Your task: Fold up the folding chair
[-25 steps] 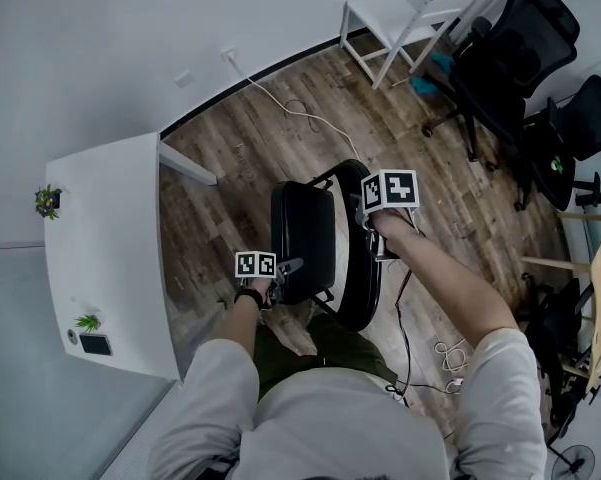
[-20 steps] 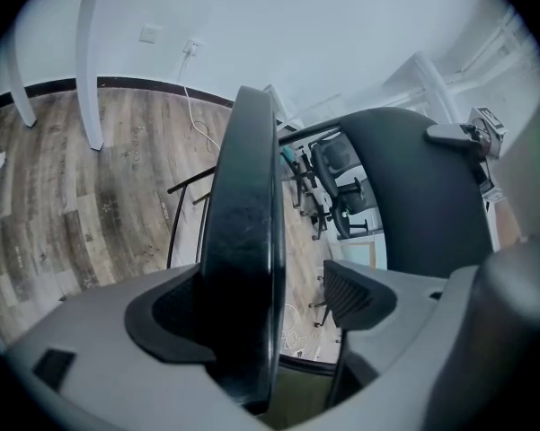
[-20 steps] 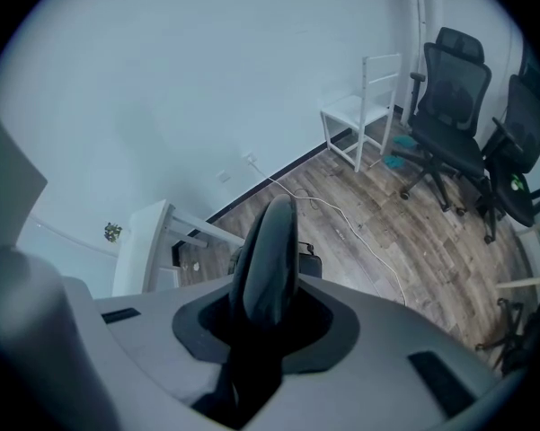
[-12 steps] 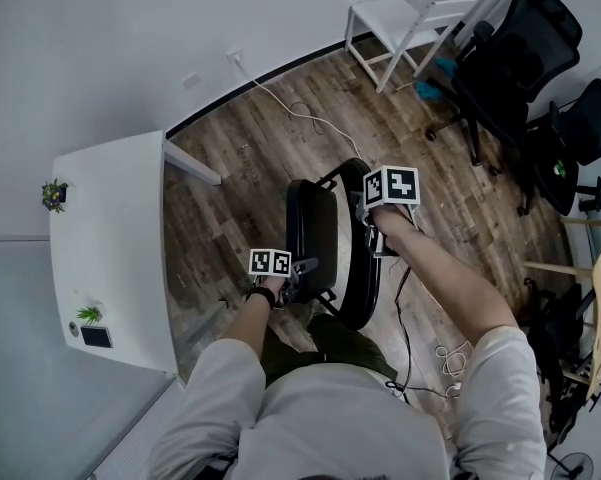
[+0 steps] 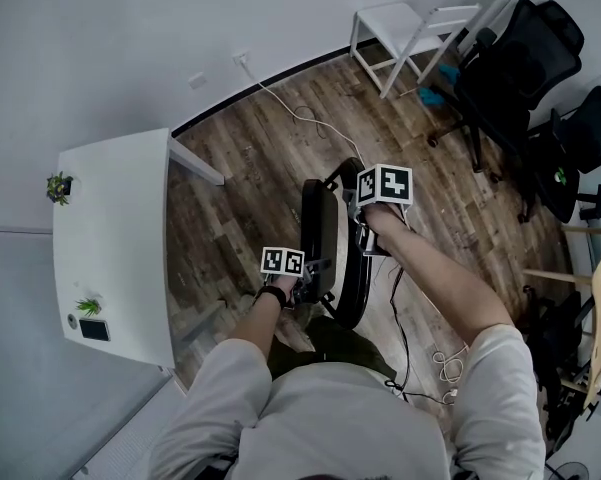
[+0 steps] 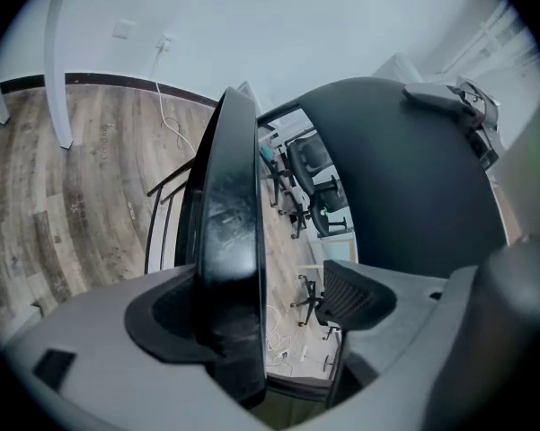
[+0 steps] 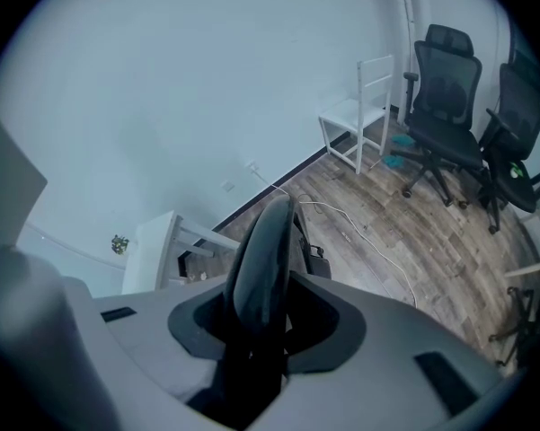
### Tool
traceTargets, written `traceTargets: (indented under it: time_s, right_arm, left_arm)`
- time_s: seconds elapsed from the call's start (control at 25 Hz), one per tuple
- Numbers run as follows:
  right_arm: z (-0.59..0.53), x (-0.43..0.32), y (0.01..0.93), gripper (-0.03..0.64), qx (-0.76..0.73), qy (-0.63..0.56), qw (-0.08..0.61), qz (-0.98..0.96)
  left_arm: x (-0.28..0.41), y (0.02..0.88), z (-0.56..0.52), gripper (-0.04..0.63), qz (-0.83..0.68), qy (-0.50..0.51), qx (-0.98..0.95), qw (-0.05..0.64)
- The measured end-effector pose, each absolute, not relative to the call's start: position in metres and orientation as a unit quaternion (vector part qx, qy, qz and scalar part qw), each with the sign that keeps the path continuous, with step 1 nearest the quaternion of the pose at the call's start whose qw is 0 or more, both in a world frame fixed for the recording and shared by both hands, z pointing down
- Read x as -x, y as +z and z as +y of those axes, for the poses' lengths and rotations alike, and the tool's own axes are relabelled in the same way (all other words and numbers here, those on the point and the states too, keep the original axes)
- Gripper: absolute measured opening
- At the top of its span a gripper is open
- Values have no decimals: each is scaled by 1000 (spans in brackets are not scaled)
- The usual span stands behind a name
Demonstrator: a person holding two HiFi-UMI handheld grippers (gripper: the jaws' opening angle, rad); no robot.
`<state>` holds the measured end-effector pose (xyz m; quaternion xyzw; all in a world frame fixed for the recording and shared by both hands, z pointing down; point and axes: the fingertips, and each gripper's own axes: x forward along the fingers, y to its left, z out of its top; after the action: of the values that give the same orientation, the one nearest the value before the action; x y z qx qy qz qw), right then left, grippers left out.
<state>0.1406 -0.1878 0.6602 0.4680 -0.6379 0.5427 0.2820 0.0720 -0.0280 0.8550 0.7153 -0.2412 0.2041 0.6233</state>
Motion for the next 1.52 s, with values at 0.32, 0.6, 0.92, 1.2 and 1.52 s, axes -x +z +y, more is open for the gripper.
traceTargets:
  time_s: [0.32,0.6,0.92,1.2,1.52]
  right_arm:
    - [-189,-141,656,152,-476,546,268,-636]
    - [-187,-146,654,156,-477,549,262,-635]
    - [-187,-146,653,167,-478,553,255,-633]
    - [-187,-157,653,169,-477,554,253,-634]
    - [-185,-165,653,169,-475,559,254,-630]
  left_arm:
    - [-98,844,-27,397,-224,179,-716,636]
    - [-113,838,-25,396,-216,160,-714,646]
    - [-138,833,-23,391,-192,148,-716,655]
    - [-150,834,-24,370,-199,149,-710,659]
    - [-159,836,-22,365,-213,171,-707,653]
